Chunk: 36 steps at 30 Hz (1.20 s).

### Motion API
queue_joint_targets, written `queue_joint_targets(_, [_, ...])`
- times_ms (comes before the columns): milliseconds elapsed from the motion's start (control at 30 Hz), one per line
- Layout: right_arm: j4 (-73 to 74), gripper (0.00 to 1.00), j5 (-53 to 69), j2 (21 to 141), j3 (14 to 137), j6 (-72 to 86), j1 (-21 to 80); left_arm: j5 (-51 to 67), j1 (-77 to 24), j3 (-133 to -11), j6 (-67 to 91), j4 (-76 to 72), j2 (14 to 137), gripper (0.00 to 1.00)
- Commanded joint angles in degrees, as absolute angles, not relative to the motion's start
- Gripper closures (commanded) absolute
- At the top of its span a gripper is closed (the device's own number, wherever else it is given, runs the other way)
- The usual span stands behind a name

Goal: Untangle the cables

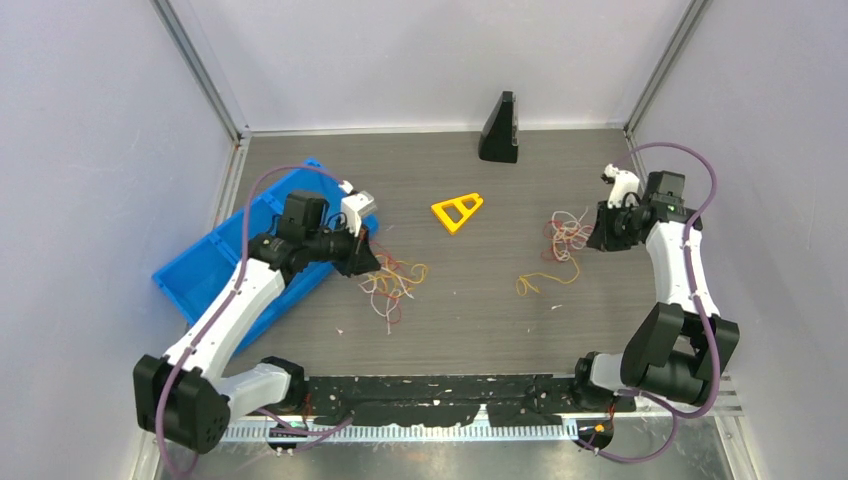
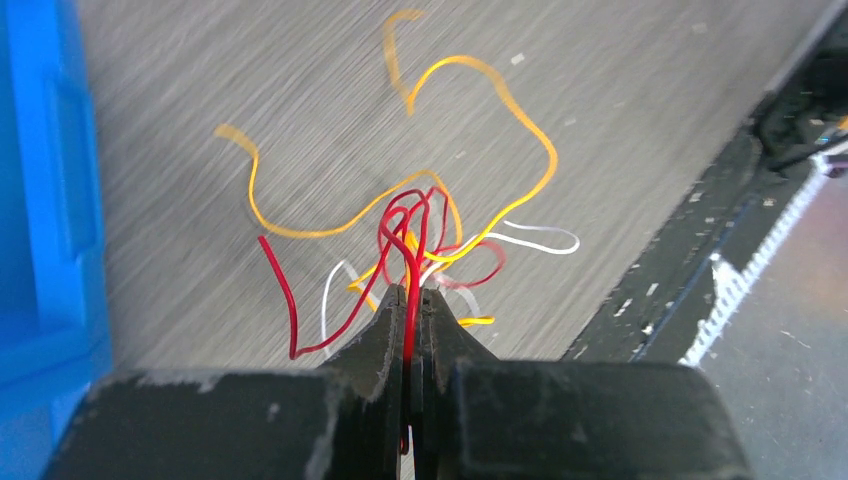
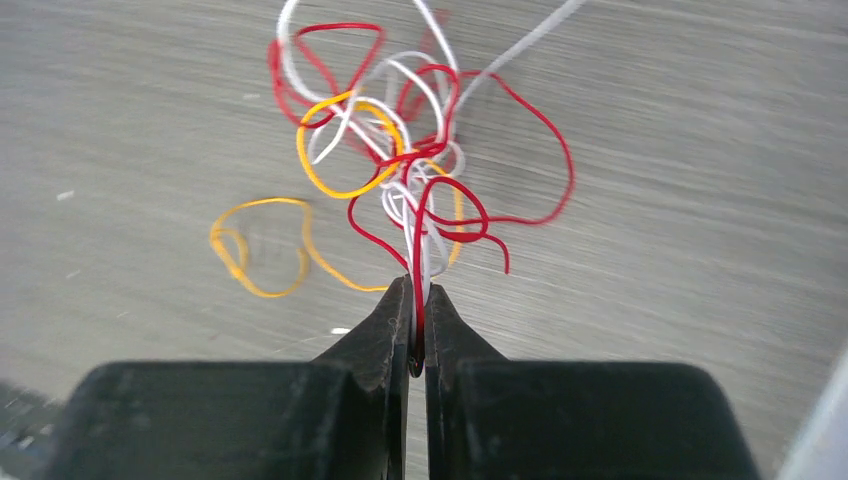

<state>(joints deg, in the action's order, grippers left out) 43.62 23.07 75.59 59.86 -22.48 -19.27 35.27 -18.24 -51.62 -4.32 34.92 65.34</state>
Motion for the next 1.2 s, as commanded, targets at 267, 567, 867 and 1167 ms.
queue_joint_targets(267, [48.5,0.43,38.7,74.4,62.8,-21.8,-3.3,44.6,-25.9,-62.5,2.8,23.8,67.4,0.49])
queue_joint_targets(567, [53.1,0.18,36.8,77.8,64.8,-27.0,-0.8,40.2,-15.4,-51.3,4.9,24.4,66.9,0.28])
queue_joint_targets(867, [41.7,0.25,43.0,84.8,63.2,-19.4,17.0,36.3,-21.0,-50.6,8.1,14.2,78.2,0.38])
queue_joint_targets(1167, [36.8,0.24,37.4,93.2,62.5,-22.0,27.1,30.6,-23.5,-60.4,10.0,14.3,92.3,0.36])
